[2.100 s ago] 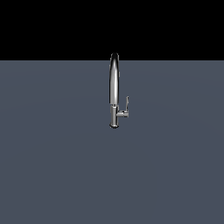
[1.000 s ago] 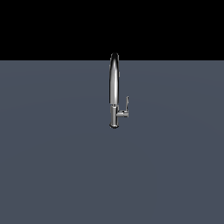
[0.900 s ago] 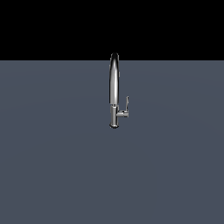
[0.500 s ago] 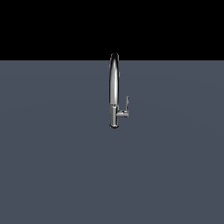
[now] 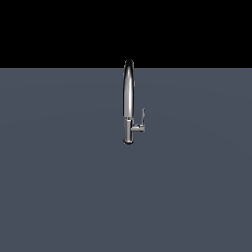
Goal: Turn on the faucet by rotating a designated handle.
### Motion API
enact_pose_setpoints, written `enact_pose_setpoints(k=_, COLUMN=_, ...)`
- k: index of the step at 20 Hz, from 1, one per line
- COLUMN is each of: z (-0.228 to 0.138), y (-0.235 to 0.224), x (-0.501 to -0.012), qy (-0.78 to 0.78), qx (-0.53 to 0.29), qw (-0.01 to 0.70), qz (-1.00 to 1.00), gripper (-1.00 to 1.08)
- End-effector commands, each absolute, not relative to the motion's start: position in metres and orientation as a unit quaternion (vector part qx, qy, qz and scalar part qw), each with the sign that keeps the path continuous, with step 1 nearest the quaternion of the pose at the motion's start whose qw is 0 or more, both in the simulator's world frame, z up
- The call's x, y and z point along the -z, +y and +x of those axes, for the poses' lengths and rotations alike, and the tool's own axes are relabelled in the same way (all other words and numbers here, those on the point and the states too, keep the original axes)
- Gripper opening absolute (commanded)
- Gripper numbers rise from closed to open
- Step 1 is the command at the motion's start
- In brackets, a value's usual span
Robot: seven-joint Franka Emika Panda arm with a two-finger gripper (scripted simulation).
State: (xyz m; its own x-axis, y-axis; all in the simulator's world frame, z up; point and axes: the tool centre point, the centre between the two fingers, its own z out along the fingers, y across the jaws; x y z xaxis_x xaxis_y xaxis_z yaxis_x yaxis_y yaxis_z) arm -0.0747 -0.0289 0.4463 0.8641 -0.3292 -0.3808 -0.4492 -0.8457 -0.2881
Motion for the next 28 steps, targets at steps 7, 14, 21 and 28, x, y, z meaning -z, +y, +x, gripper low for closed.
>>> enact_pose_setpoints(k=7, z=-0.031, y=-0.043, x=-0.411, qy=0.264, qx=-0.221, qw=0.248, qz=-0.906, gripper=-1.0)
enact_pose_setpoints(k=14, z=0.0, y=-0.055, x=-0.374, qy=0.311, qx=-0.272, qw=0.299, qz=-0.86, gripper=-1.0)
enact_pose_setpoints(k=21, z=0.029, y=-0.067, x=-0.329, qy=0.36, qx=-0.325, qw=0.351, qz=-0.801, gripper=-1.0)
enact_pose_setpoints(k=28, z=0.052, y=-0.076, x=-0.274, qy=0.41, qx=-0.38, qw=0.406, qz=-0.723, gripper=-1.0)
